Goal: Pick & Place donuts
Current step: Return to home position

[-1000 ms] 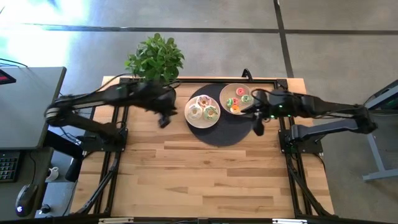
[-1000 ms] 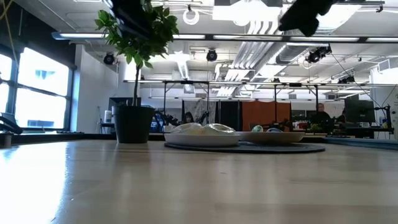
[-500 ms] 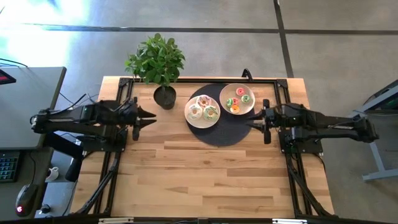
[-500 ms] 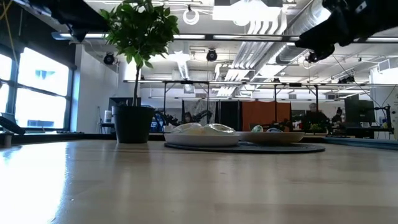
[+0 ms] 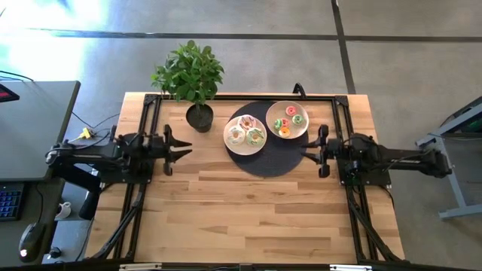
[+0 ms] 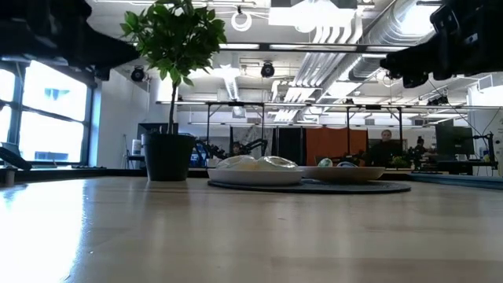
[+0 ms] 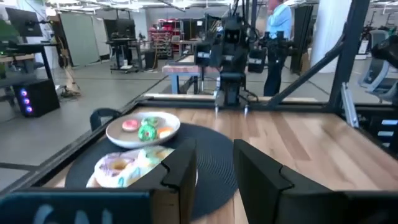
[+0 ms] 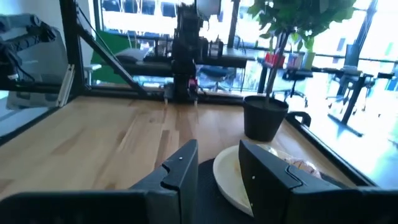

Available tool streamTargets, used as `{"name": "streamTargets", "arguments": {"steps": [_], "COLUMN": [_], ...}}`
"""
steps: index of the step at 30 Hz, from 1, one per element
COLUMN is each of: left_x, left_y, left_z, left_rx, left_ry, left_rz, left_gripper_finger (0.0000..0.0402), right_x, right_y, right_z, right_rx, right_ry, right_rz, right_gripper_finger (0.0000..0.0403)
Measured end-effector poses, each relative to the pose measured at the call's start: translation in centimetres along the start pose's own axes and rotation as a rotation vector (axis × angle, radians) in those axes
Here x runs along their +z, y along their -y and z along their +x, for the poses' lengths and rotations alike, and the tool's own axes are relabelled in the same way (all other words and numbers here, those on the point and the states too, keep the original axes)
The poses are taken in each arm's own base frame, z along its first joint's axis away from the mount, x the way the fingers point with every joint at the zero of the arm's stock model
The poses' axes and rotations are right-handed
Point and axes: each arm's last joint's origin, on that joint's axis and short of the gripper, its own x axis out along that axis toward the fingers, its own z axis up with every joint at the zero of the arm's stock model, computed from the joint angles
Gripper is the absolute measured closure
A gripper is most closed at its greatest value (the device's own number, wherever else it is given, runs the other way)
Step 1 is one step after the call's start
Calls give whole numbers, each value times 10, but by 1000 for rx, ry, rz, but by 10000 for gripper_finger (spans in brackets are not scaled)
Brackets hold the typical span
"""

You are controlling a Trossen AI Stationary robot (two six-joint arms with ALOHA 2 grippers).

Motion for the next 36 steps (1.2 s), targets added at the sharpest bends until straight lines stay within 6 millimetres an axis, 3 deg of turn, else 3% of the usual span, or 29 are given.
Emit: {"name": "streamTargets", "arguments": {"steps": [7,12,17,27,36], "left_x": [-27,-25,-14,-20,-19], "left_y": [0,-1,-1,-1,-2], "left_z": [2,2,-5,-10,-10], "left_rx": [19,59,32,1,26], "left_ry": [7,32,162,111,97], "left_rz": [-6,-10,-28,-29,-49], "left_gripper_finger": [298,298,298,299,299], "right_x": [-11,-11,-7,-9,-16], "right_y": [-2,-2,-3,-2,-2], "right_z": [1,0,-5,-17,-16], "right_rx": [35,48,49,6,-13], "right_ry": [45,53,97,96,26], "right_rz": [-10,-11,-15,21,48], "right_gripper_finger": [289,289,289,289,289]}}
